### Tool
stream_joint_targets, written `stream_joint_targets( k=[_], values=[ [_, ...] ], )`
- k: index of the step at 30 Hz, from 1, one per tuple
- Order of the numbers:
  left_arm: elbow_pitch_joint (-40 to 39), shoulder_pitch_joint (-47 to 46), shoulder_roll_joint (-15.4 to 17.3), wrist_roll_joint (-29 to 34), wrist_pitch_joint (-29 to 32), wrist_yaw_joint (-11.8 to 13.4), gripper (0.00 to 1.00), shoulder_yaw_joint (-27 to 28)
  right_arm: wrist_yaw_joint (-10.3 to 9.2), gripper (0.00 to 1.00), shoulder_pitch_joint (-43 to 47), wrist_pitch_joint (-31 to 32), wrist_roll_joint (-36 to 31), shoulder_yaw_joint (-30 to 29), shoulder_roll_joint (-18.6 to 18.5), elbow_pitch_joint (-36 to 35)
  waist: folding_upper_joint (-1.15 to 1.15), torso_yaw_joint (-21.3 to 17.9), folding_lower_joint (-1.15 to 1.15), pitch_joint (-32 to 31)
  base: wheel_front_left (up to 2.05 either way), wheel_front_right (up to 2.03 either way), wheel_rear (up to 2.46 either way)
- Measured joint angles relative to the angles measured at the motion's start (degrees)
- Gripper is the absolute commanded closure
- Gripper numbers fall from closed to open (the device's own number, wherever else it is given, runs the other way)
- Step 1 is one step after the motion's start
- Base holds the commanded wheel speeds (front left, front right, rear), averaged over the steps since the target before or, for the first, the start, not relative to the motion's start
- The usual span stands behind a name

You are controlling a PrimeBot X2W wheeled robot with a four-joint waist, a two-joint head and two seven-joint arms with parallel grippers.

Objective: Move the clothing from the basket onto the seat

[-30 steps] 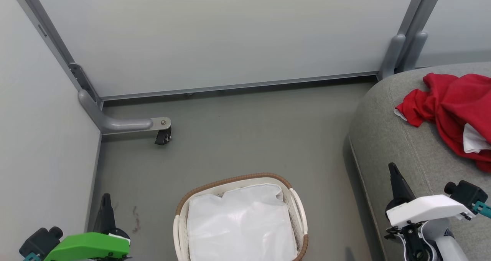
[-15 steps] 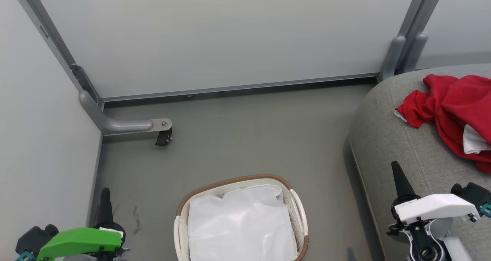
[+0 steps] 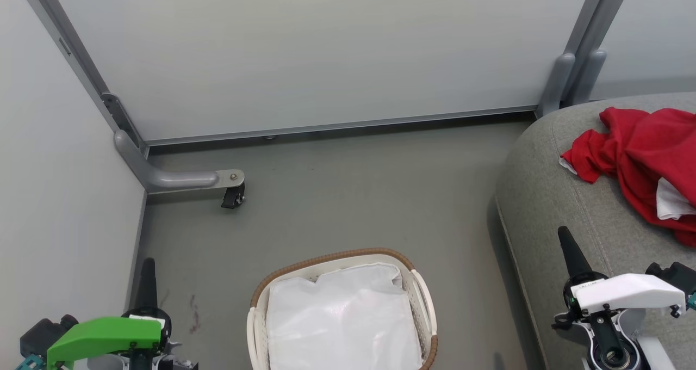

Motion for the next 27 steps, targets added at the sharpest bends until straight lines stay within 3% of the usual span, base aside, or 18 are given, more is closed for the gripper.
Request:
stream_joint_targets(
  k=[27],
  values=[
    [-1.30,-1.40,0.08,-12.15,3.52,0.00,1.00,0.65,-0.01,1.00,0.47,3.48,13.25,-1.22,-0.11,-1.86,0.00,0.19,0.00,-0.59,0.00,0.00,0.00]
  ],
)
